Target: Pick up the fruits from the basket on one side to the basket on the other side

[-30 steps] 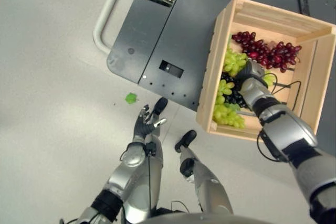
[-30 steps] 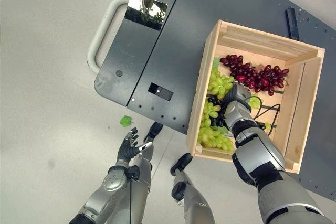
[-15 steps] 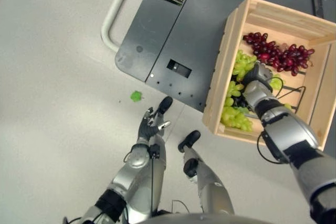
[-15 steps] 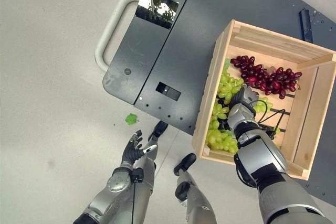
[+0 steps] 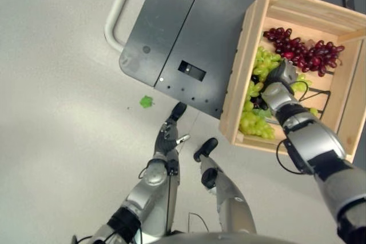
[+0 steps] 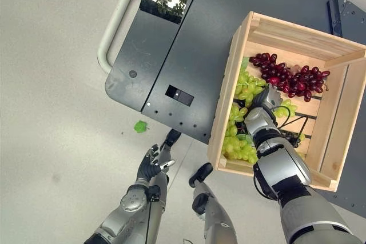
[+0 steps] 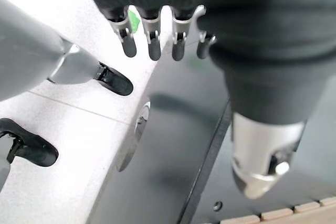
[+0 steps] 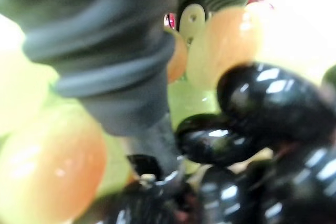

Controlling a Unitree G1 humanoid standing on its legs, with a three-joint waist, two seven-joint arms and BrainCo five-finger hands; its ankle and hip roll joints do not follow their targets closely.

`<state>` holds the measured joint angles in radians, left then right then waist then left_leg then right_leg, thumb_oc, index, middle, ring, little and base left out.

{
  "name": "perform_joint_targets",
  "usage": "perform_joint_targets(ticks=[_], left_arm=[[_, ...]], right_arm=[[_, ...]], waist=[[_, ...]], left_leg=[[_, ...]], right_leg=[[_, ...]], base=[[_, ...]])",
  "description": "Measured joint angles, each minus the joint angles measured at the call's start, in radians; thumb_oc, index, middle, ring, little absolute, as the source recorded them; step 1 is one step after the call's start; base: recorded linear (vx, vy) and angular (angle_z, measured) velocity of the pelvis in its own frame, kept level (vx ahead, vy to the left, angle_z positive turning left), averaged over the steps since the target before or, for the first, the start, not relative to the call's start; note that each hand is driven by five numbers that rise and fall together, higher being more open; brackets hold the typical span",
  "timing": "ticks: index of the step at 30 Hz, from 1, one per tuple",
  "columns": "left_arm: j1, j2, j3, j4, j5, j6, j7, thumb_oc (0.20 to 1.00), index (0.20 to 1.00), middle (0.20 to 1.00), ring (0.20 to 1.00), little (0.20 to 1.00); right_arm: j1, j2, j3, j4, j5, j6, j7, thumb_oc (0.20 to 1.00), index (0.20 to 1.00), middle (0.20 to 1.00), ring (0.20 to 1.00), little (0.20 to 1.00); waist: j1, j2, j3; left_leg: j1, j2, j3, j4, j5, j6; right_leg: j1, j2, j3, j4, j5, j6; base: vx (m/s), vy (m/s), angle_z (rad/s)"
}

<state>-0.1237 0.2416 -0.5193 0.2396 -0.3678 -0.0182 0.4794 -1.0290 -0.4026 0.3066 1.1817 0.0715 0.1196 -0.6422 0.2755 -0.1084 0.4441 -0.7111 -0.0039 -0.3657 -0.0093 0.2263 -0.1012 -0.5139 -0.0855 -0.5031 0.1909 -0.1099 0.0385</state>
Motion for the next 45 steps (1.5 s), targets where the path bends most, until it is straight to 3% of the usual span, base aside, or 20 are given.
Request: perform_joint_targets(ticks=[3,4,7,11,16,25,34,35,36,40,41,45], left_arm=[[0.001,0.008,0.004,0.020,0.000,0.000,0.004,1.000,1.000,1.000,1.000,1.000],[0.005,0.013,0.010,0.022,-0.002,0.000,0.006,1.000,1.000,1.000,1.000,1.000],[0.015,0.015,0.036,0.026,-0.008,0.000,0.006,1.000,1.000,1.000,1.000,1.000],[0.032,0.016,0.079,0.028,-0.019,-0.005,-0.002,1.000,1.000,1.000,1.000,1.000],[0.042,0.024,0.114,0.024,-0.020,-0.010,-0.017,1.000,1.000,1.000,1.000,1.000],[0.062,0.028,0.175,0.021,-0.020,-0.010,-0.052,1.000,1.000,1.000,1.000,1.000],[0.062,0.029,0.192,0.015,-0.019,-0.010,-0.068,1.000,1.000,1.000,1.000,1.000],[0.062,0.029,0.192,0.015,-0.019,-0.010,-0.067,1.000,1.000,1.000,1.000,1.000],[0.062,0.028,0.194,0.014,-0.019,-0.010,-0.067,1.000,1.000,1.000,1.000,1.000],[0.064,0.030,0.199,0.011,-0.017,-0.010,-0.065,1.000,1.000,1.000,1.000,1.000],[0.073,0.029,0.208,-0.006,-0.016,-0.010,-0.059,1.000,1.000,1.000,1.000,1.000],[0.090,0.030,0.224,-0.026,-0.014,-0.011,-0.046,1.000,1.000,1.000,1.000,1.000]], right_arm=[[0.088,0.000,-0.046,-0.148,0.149,-0.105,-0.007,0.200,0.200,0.200,0.200,0.200],[0.134,0.006,-0.062,-0.233,0.250,-0.169,0.005,0.200,0.200,0.200,0.200,0.200],[0.238,0.037,-0.101,-0.395,0.405,-0.278,0.062,0.200,0.200,0.200,0.200,0.200],[0.348,0.084,-0.098,-0.540,0.543,-0.351,0.179,0.200,0.200,0.200,0.200,0.200],[0.450,0.143,-0.099,-0.664,0.669,-0.391,0.269,0.200,0.200,0.200,0.200,0.200],[0.546,0.186,-0.091,-0.814,0.760,-0.384,0.401,0.200,0.200,0.200,0.200,0.200],[0.589,0.187,-0.065,-0.834,0.746,-0.335,0.420,0.200,0.200,0.200,0.200,0.200],[0.589,0.186,-0.066,-0.830,0.731,-0.331,0.414,0.363,0.363,0.363,0.363,0.363],[0.589,0.184,-0.070,-0.823,0.689,-0.325,0.397,1.000,1.000,1.000,1.000,1.000],[0.576,0.148,-0.080,-0.817,0.470,-0.272,0.319,1.000,1.000,1.000,1.000,1.000],[0.568,0.102,-0.079,-0.817,0.340,-0.233,0.278,1.000,1.000,1.000,1.000,1.000],[0.485,0.046,-0.061,-0.759,0.148,-0.143,0.224,1.000,1.000,1.000,1.000,1.000]], waist=[[-0.027,0.000,0.000],[-0.042,0.000,0.001],[-0.049,-0.001,0.002],[-0.073,-0.002,0.008],[-0.098,-0.019,0.026],[-0.116,-0.034,0.040],[-0.119,-0.035,0.055],[-0.119,-0.035,0.056],[-0.119,-0.035,0.056],[-0.117,-0.035,0.056],[-0.116,-0.036,0.057],[-0.115,-0.037,0.061]], left_leg=[[0.003,0.001,0.004,-0.001,0.001,0.001],[0.004,0.004,0.007,-0.001,0.003,0.003],[0.019,0.009,0.028,-0.003,0.005,0.006],[0.074,0.018,0.056,-0.021,0.004,0.005],[0.129,0.029,0.086,-0.038,0.003,0.005],[0.176,0.040,0.121,-0.046,0.003,0.005],[0.216,0.042,0.148,-0.049,0.003,0.005],[0.218,0.042,0.148,-0.049,0.003,0.005],[0.221,0.042,0.148,-0.049,0.003,0.005],[0.228,0.042,0.148,-0.050,0.003,0.005],[0.230,0.042,0.148,-0.050,0.003,0.005],[0.235,0.045,0.146,-0.049,0.004,0.005]], right_leg=[[0.003,0.000,0.001,-0.001,-0.004,-0.001],[0.003,0.002,0.002,-0.002,-0.005,-0.003],[0.009,0.000,0.007,-0.003,-0.007,-0.004],[0.048,0.000,0.022,-0.014,-0.006,-0.004],[0.085,0.001,0.038,-0.017,-0.004,-0.004],[0.106,0.002,0.072,-0.004,0.000,-0.007],[0.130,-0.001,0.095,-0.002,0.004,-0.004],[0.132,-0.001,0.096,-0.002,0.004,-0.004],[0.134,-0.001,0.096,-0.003,0.004,-0.004],[0.143,-0.001,0.096,-0.003,0.005,-0.004],[0.147,0.000,0.096,-0.004,0.008,-0.003],[0.160,0.008,0.094,-0.019,0.016,-0.004]], base=[[0.00,0.000,0.00],[-0.03,0.032,-0.02],[-0.04,0.039,-0.11],[-0.04,0.028,-0.16],[-0.02,0.017,-0.13],[-0.01,0.019,-0.11],[-0.01,0.008,-0.07],[0.00,0.000,0.00],[0.00,0.000,0.00],[0.00,0.000,0.00],[0.00,0.000,0.00],[0.02,-0.022,0.00]])
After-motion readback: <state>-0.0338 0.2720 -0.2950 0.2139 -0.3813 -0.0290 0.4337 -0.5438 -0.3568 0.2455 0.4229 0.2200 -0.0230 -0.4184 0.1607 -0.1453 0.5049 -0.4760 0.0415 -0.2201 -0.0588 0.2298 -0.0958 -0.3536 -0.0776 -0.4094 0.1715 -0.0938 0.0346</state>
